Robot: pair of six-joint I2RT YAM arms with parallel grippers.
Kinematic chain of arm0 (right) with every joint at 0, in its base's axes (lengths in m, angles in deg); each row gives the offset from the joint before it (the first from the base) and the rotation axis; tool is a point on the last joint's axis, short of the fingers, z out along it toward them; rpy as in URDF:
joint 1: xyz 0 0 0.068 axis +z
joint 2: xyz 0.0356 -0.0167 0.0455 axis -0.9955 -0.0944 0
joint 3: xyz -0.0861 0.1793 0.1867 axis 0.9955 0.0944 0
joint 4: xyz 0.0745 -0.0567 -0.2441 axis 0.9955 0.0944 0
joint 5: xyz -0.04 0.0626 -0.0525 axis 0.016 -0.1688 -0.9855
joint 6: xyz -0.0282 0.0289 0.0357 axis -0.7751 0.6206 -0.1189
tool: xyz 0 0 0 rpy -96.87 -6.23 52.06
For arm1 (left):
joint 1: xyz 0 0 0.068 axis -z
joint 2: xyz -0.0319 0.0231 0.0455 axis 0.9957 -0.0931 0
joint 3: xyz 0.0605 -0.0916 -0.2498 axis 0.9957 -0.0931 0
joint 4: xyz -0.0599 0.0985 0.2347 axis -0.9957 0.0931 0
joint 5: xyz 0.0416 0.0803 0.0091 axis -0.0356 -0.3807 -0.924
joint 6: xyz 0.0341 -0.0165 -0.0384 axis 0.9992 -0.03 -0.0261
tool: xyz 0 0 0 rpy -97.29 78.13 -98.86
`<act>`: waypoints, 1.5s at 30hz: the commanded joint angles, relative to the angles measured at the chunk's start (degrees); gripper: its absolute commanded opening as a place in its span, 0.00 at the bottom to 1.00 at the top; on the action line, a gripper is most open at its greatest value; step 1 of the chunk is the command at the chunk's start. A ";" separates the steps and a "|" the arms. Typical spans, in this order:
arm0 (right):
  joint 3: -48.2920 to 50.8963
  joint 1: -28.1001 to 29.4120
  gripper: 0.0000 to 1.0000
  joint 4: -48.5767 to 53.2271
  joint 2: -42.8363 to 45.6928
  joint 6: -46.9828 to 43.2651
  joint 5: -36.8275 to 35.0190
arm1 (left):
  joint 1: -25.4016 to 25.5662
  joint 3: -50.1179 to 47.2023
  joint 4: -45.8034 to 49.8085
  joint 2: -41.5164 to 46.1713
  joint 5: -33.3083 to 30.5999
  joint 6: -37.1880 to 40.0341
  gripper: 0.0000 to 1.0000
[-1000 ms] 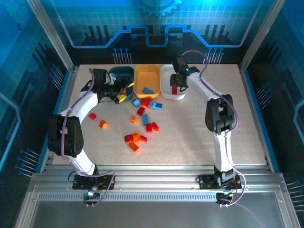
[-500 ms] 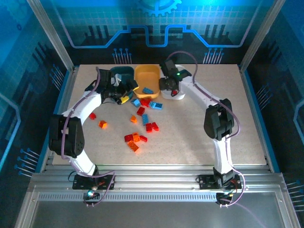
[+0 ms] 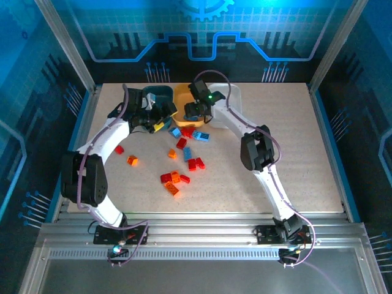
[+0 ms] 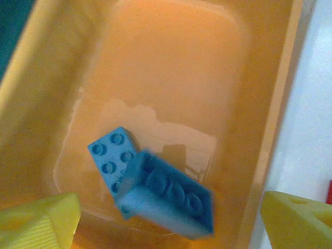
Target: Sort the legos into containers by color
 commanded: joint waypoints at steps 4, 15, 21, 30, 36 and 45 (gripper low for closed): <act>11.77 2.02 0.91 -4.14 17.76 -2.46 -1.39 | -0.70 0.87 -0.36 0.33 0.22 1.77 0.99; 54.68 10.31 0.55 -5.32 45.74 2.92 5.59 | -0.70 0.34 -2.69 -1.47 3.37 -2.35 0.99; 62.55 17.95 0.58 -3.92 47.10 5.25 5.17 | 2.72 0.52 -2.08 -0.67 3.24 -1.82 0.99; 63.18 19.65 0.62 -4.08 38.86 6.32 1.50 | 5.01 0.35 -3.31 -1.54 4.57 -3.26 0.99; 58.67 18.35 0.57 -3.95 31.81 4.49 -0.36 | 5.01 0.36 -3.30 -0.71 4.69 -3.28 0.98; 56.16 15.42 0.53 -7.52 27.16 1.17 3.13 | 5.01 0.96 -2.89 1.41 4.57 -2.54 0.98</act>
